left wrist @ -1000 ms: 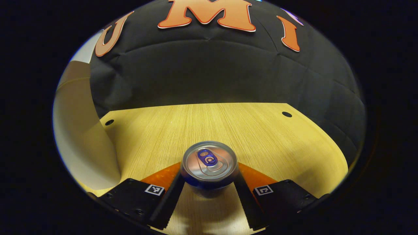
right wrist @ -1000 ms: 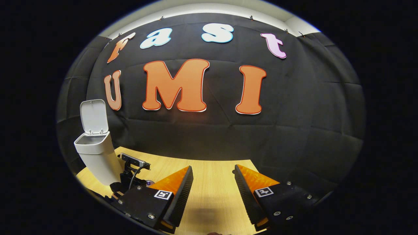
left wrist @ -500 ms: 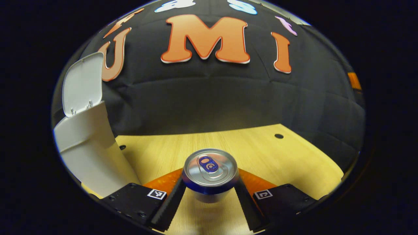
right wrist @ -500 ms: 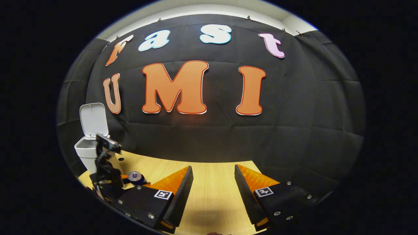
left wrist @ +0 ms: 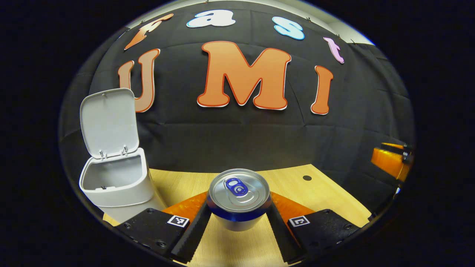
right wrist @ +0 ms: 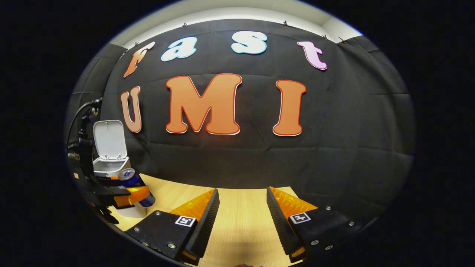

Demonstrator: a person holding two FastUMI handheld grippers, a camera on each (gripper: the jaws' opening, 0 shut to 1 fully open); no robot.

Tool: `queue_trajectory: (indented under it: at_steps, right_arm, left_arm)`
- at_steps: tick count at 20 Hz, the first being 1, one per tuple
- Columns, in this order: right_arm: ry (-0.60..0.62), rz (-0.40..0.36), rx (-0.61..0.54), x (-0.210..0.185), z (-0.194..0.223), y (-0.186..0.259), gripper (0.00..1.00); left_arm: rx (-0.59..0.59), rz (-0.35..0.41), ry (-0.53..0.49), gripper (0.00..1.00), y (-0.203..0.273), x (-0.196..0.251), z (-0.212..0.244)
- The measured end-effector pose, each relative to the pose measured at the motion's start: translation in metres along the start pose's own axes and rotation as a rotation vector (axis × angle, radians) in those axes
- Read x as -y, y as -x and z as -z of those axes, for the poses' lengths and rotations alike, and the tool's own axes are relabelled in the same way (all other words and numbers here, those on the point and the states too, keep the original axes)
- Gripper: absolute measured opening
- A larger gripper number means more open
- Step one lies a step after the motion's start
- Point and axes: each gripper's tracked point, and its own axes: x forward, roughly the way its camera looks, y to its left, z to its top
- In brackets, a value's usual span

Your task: Press the lid of the desktop garbage bin to open it, pick up the crumpled paper on the desktop and throw it into the bin, then pick up the pop can on the desktop and drop it into the bin, and finally close the garbage bin lid.

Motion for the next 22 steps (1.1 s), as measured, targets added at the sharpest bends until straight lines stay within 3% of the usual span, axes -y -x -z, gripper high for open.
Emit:
queue_trajectory:
  at_steps: [6, 10, 22]
  right_arm:
    - [0.003, -0.052, 0.013, -0.014, -0.004, -0.004, 0.76]
    - [0.016, -0.083, 0.007, -0.025, -0.001, -0.008, 0.77]
    - [0.029, -0.159, -0.009, -0.059, 0.007, -0.018, 0.77]
  left_arm:
    - [0.061, -0.018, -0.012, 0.82, 0.034, -0.019, -0.052]
    - [0.076, -0.072, -0.022, 0.82, 0.053, -0.044, -0.067]
    - [0.092, -0.282, 0.031, 0.82, 0.081, -0.180, -0.079]
